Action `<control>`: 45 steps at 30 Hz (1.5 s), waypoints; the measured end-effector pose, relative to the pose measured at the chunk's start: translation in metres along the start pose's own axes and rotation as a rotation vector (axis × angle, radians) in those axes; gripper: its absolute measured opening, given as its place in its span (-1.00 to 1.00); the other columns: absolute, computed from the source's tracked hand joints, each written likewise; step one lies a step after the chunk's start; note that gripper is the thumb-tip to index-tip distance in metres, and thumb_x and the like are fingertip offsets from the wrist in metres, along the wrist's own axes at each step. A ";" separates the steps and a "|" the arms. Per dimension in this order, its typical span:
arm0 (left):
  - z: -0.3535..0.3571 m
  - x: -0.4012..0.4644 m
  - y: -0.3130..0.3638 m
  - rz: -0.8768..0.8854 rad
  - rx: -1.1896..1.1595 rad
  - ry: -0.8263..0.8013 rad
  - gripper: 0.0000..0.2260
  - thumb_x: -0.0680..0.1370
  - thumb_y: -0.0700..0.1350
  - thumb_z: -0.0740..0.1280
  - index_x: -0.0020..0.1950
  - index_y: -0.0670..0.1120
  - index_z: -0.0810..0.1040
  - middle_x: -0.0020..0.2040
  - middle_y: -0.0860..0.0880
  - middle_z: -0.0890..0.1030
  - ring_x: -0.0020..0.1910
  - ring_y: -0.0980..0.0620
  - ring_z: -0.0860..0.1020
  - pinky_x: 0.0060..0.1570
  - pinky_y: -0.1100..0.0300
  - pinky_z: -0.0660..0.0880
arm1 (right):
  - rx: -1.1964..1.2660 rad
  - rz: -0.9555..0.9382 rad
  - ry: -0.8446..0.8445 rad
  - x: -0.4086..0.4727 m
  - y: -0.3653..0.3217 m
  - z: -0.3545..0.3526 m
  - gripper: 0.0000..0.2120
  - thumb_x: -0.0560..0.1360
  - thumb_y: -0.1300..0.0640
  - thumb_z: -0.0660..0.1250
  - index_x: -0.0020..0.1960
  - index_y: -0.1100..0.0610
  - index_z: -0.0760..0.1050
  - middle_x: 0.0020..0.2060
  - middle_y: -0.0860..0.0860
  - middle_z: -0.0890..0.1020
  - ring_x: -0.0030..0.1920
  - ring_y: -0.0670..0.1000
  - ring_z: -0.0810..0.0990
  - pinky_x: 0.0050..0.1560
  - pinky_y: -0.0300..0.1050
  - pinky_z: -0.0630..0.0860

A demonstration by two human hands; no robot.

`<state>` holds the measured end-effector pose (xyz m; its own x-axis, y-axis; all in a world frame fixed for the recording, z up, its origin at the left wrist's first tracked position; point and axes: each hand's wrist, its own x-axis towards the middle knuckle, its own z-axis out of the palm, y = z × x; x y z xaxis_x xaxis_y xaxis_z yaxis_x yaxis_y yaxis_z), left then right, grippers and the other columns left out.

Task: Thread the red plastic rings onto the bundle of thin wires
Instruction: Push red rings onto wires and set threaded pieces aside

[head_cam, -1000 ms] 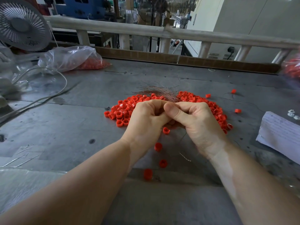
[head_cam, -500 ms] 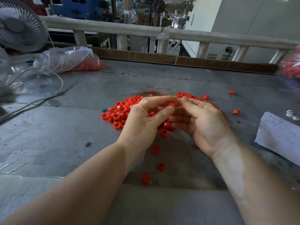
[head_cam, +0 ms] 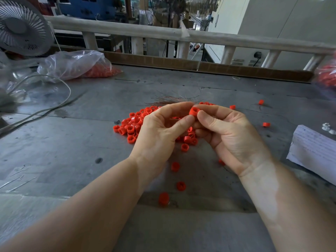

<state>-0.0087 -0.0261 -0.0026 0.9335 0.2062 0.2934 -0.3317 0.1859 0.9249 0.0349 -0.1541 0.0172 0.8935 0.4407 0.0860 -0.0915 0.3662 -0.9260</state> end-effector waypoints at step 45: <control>-0.001 -0.001 0.005 0.051 0.116 0.103 -0.84 0.40 -0.27 0.45 -0.13 -0.01 0.66 -0.16 -0.02 0.69 -0.15 0.05 0.64 -0.15 0.28 0.54 | -0.152 -0.087 -0.040 0.003 0.005 -0.002 -0.88 0.29 0.18 0.36 -0.18 0.07 0.58 -0.24 0.07 0.68 -0.23 -0.01 0.65 -0.26 -0.18 0.56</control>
<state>-0.0115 -0.0243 0.0017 0.8951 0.3106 0.3200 -0.3549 0.0617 0.9329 0.0377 -0.1529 0.0115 0.8766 0.4465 0.1798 0.0554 0.2774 -0.9592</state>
